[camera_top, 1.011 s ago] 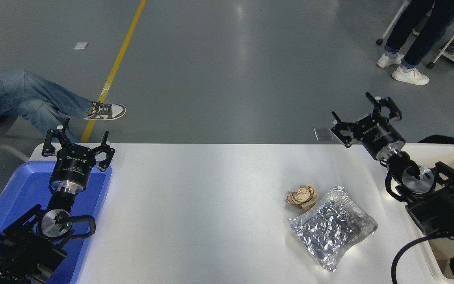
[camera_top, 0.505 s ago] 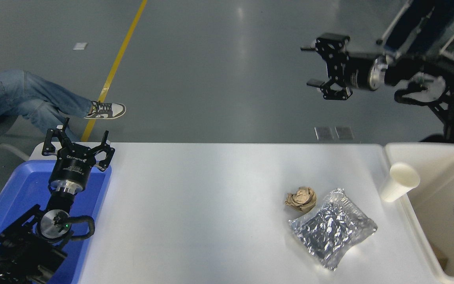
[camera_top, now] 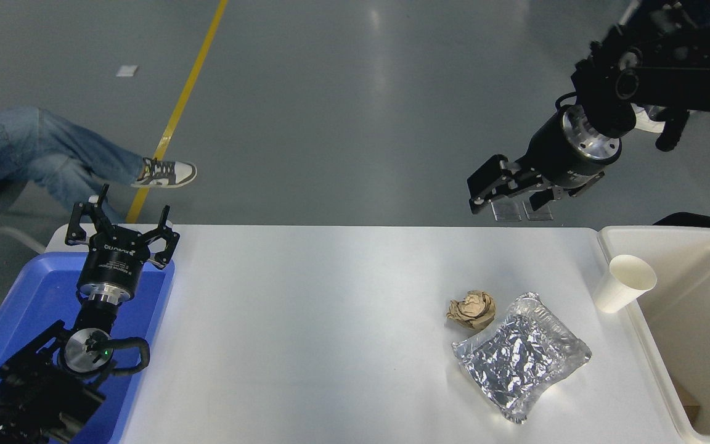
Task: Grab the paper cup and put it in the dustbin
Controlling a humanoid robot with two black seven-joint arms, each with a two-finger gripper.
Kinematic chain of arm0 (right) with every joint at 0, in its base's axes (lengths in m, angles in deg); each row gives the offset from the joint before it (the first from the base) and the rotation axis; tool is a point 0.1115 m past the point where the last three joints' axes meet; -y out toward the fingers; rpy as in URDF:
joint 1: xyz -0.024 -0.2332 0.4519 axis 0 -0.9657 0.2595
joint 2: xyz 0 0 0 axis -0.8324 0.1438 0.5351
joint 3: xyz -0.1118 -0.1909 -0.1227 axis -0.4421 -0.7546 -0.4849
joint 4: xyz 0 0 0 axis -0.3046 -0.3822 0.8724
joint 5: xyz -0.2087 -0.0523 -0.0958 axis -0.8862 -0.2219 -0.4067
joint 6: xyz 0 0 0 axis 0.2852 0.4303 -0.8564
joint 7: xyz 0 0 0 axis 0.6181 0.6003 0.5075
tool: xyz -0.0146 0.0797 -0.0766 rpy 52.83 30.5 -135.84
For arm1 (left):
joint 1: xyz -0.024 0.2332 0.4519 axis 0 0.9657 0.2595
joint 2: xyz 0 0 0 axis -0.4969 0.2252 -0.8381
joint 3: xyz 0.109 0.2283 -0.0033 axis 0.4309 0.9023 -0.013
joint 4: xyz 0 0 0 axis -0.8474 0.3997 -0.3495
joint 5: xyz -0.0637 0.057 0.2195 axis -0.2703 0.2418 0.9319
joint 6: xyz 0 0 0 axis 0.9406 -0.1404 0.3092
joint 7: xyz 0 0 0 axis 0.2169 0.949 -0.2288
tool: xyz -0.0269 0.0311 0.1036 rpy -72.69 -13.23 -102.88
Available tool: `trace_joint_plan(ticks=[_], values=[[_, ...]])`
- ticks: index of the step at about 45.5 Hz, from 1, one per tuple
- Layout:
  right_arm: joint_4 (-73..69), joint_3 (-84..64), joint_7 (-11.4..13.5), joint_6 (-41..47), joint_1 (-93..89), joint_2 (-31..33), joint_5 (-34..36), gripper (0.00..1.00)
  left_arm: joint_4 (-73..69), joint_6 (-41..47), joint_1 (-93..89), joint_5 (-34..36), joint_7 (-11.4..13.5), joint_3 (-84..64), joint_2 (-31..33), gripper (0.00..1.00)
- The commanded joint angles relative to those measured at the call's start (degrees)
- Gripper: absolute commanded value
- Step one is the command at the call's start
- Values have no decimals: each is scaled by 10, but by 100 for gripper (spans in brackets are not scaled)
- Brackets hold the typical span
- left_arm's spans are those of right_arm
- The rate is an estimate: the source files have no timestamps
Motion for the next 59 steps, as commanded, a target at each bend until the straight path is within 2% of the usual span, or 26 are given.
trace_joint_plan(ticks=[1,18,20,28,32,37,42,49,59], values=[[-127,-141,-1,10,101,-1,42,100,0,0,1,0,0,0,0,100],[-140,-168,2,10,126,10,76,100,0,1,2,-1,1,0,0,100],[-136,-170,3,10,118,13,53,100,0,1,2,-1,2,0,0,100],[-25,-147,2,9,16,63,-121,100,0,1,1,-1,2,0,0,100],[54,-122,2,-37,-55,85,-178,100,0,1,1,-1,2,0,0,100],[146,-79,2,-78,-144,110,-216,100,0,1,2,-1,3,0,0,100],[230,-34,2,-131,-257,123,-224,100,0,1,2,-1,3,0,0,100],[353,3,2,-269,-431,126,-235,100,0,2,1,-1,3,0,0,100],[448,119,3,-308,-572,118,-237,100,0,2,1,-1,3,0,0,100]])
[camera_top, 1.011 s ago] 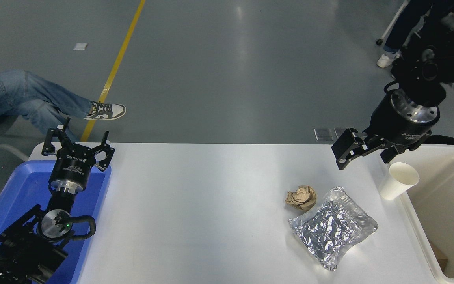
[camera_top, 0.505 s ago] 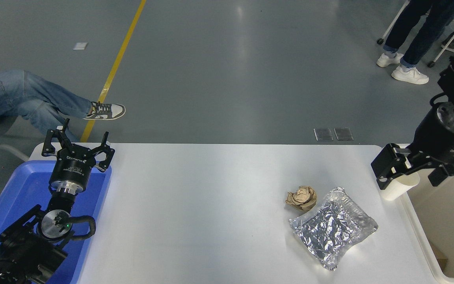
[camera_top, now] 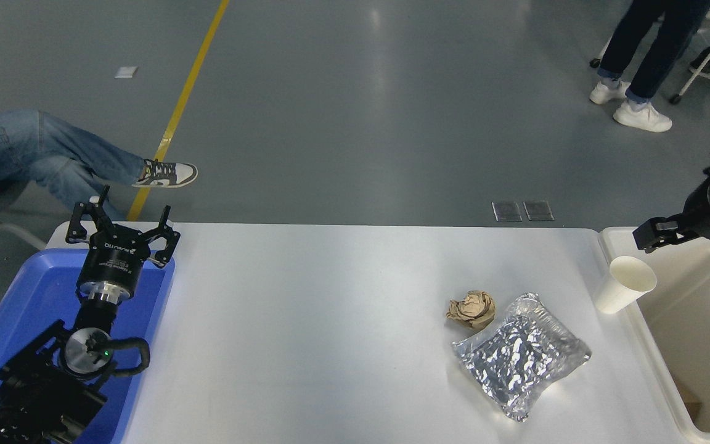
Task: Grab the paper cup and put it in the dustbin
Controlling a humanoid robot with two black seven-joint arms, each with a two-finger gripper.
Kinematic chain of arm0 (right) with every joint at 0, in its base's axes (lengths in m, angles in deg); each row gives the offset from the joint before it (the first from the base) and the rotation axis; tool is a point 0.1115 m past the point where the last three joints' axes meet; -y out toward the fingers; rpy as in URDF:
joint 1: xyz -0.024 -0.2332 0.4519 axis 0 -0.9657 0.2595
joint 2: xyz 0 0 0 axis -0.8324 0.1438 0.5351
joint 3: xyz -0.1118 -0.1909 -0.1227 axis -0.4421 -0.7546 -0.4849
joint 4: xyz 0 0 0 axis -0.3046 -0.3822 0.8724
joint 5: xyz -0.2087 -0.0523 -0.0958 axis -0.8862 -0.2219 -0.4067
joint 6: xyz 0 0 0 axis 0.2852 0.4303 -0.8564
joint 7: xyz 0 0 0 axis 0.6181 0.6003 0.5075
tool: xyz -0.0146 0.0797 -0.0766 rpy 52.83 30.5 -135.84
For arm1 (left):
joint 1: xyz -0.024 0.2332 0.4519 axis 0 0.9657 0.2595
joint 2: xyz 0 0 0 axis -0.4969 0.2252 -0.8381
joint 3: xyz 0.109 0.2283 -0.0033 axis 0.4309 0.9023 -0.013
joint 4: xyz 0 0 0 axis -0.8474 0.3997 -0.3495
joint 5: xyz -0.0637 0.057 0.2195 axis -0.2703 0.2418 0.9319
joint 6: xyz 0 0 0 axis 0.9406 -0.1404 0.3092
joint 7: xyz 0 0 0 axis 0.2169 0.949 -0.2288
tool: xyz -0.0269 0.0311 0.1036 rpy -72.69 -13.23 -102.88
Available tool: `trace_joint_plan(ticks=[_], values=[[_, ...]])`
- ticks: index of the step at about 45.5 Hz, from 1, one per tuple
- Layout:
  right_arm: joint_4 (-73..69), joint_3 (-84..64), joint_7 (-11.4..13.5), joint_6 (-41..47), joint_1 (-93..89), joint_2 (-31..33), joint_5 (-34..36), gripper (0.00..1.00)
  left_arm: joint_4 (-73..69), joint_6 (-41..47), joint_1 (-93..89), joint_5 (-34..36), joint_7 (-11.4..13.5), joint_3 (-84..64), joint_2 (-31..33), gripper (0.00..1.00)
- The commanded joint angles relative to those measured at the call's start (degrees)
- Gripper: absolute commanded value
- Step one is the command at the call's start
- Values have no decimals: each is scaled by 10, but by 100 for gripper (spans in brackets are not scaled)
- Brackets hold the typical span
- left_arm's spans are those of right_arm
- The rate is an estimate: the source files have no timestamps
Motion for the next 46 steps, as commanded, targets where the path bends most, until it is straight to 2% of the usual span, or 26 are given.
trace_joint_plan(ticks=[1,13,19,24,27,32,35,38,46], values=[[132,109,1,-78,-180,-2,-17,100,0,0,0,-1,0,0,0,100],[159,156,3,-111,-232,-20,-15,100,0,0,0,-1,0,0,0,100],[163,202,5,-111,-245,-26,-11,92,0,0,0,-1,0,0,0,100],[167,227,6,-111,-256,-28,-10,80,0,0,0,-1,0,0,0,100],[174,236,6,-111,-259,-34,-9,68,0,0,0,-1,0,0,0,100],[180,252,6,-111,-269,-38,-9,37,0,0,0,-1,0,0,0,100],[181,267,6,-111,-269,-39,-8,26,0,0,0,-1,0,0,0,100],[183,275,6,-111,-273,-39,-8,0,0,0,0,0,0,0,0,100],[179,277,1,-105,-272,-37,-8,0,0,0,0,-1,0,0,0,100]])
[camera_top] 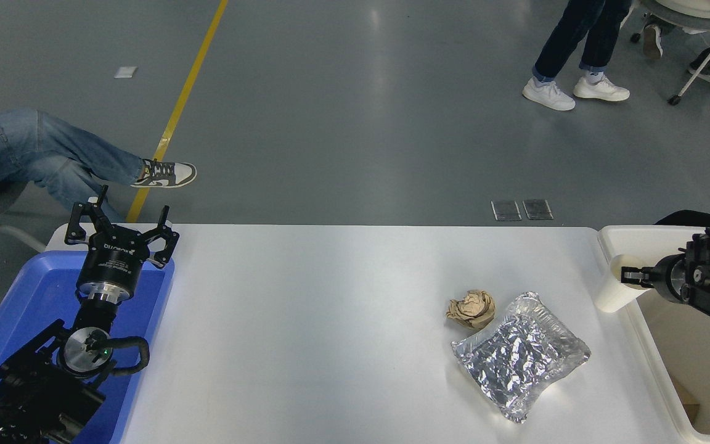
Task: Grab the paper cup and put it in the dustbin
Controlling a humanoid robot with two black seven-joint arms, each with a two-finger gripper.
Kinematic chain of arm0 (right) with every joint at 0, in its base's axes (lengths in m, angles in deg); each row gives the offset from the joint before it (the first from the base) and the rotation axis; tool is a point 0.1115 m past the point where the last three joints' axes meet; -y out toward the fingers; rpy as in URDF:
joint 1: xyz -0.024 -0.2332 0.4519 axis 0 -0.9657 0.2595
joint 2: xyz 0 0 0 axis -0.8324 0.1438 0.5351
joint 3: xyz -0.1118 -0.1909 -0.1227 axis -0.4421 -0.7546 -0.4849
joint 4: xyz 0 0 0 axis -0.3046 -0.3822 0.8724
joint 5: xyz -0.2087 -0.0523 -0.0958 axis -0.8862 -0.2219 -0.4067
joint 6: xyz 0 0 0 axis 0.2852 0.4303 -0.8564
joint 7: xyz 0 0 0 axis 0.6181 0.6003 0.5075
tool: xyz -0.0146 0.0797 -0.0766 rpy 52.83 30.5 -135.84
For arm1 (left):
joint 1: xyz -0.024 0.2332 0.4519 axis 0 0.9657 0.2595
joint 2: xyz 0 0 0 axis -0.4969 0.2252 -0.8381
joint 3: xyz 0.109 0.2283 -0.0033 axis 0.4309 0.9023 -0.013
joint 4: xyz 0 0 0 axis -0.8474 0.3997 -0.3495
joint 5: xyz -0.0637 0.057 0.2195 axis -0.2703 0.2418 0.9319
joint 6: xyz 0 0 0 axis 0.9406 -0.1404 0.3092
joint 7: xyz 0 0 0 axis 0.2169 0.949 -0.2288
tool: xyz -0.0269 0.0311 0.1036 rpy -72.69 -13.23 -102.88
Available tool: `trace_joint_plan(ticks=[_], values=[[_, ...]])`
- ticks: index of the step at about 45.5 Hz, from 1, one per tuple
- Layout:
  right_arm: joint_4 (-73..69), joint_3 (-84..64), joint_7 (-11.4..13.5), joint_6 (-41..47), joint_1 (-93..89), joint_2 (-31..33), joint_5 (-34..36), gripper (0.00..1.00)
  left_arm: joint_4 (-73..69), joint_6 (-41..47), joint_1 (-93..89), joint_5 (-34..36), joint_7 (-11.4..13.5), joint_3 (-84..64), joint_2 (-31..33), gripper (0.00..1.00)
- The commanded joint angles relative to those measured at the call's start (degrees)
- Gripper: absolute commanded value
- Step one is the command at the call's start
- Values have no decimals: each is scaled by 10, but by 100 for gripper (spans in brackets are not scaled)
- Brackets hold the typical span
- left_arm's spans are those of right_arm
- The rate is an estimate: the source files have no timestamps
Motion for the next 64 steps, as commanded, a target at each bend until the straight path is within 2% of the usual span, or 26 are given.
trace_joint_plan(ticks=[1,16,26,32,35,44,51,64], values=[[1,19,-4,7,-5,-1,1,0,0,0,0,0,0,0,0,100],[-21,10,-10,43,42,7,0,0,0,0,0,1,0,0,0,100],[-190,-82,-11,130,253,100,-12,0,0,-1,0,1,0,0,0,100],[-282,-192,-16,170,423,114,-35,0,0,-1,0,1,0,0,0,100],[-308,-233,-29,201,498,114,-35,0,1,-1,0,1,0,0,0,100],[-332,-284,-89,353,678,94,-33,0,0,-1,0,1,0,0,0,100],[-360,-282,-90,353,762,77,-26,0,0,-1,0,1,0,0,0,100],[-376,-295,-83,353,768,84,-26,0,0,-1,0,1,0,0,0,100]])
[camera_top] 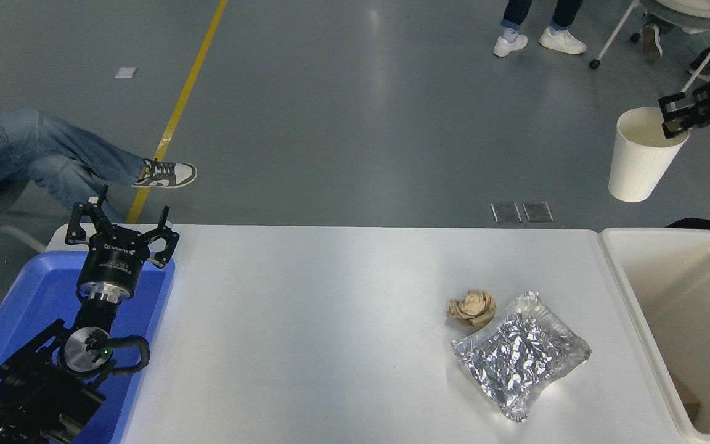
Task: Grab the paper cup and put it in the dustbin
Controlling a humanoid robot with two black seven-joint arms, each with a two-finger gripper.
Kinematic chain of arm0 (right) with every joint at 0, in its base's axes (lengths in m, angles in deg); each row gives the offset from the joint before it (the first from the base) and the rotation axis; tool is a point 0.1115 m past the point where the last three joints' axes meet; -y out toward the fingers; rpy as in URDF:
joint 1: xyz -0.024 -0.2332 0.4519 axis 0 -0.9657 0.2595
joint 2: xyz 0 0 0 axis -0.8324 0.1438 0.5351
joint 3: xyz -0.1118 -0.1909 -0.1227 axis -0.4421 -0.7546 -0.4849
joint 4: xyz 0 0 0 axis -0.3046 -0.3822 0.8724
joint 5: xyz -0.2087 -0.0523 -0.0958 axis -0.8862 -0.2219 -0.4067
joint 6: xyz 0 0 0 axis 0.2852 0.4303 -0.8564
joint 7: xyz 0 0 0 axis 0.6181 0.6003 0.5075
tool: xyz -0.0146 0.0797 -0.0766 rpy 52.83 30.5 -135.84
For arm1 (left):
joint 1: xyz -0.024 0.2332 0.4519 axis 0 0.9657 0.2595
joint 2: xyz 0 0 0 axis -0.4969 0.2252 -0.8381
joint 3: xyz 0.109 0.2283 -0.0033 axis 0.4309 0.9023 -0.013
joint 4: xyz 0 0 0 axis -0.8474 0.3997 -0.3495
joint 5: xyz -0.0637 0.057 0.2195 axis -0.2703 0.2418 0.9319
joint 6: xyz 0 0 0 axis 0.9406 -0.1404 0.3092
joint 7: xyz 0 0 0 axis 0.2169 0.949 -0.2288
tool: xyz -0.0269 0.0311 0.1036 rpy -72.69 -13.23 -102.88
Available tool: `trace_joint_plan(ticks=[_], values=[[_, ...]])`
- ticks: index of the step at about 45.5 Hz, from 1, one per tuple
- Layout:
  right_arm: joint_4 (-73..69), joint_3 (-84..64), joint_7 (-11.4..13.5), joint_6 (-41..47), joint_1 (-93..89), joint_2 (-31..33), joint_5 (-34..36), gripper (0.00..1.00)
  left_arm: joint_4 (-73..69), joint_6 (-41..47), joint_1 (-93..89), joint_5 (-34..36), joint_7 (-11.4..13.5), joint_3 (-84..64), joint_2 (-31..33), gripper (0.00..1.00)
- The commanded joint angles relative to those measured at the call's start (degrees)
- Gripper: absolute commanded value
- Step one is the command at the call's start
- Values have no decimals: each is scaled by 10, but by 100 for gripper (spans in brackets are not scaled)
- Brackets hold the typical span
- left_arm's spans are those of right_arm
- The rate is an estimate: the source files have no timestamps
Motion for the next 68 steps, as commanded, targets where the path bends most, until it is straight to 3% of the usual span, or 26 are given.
trace_joint_plan(ticks=[1,10,17,31,38,46,53,63,64,66,67,68], values=[[-17,-22,-1,17,40,10,0,0,0,0,0,0,0,0,0,100],[4,-69,0,17,7,75,-15,0,0,0,0,0,0,0,0,100],[96,-62,-3,11,-87,145,-44,0,0,0,0,0,0,0,0,100],[282,23,-18,-220,-411,200,-35,0,0,0,0,0,0,0,0,100],[335,197,-5,-244,-605,186,-22,0,0,0,0,0,0,0,0,100],[440,380,13,-271,-804,99,-13,0,0,0,0,0,0,0,0,100],[490,433,19,-312,-890,29,-1,0,0,0,0,0,0,0,0,100],[492,437,43,-353,-933,-17,50,0,0,2,1,-1,1,-1,0,100],[493,437,44,-355,-933,-18,52,2,0,2,0,-1,1,-1,0,100],[492,437,44,-358,-933,-22,53,16,0,2,0,-1,1,-1,0,100],[492,437,44,-360,-933,-22,53,28,0,2,0,-1,1,-2,0,100],[492,437,44,-360,-934,-23,53,54,0,2,0,-1,1,-2,0,100]])
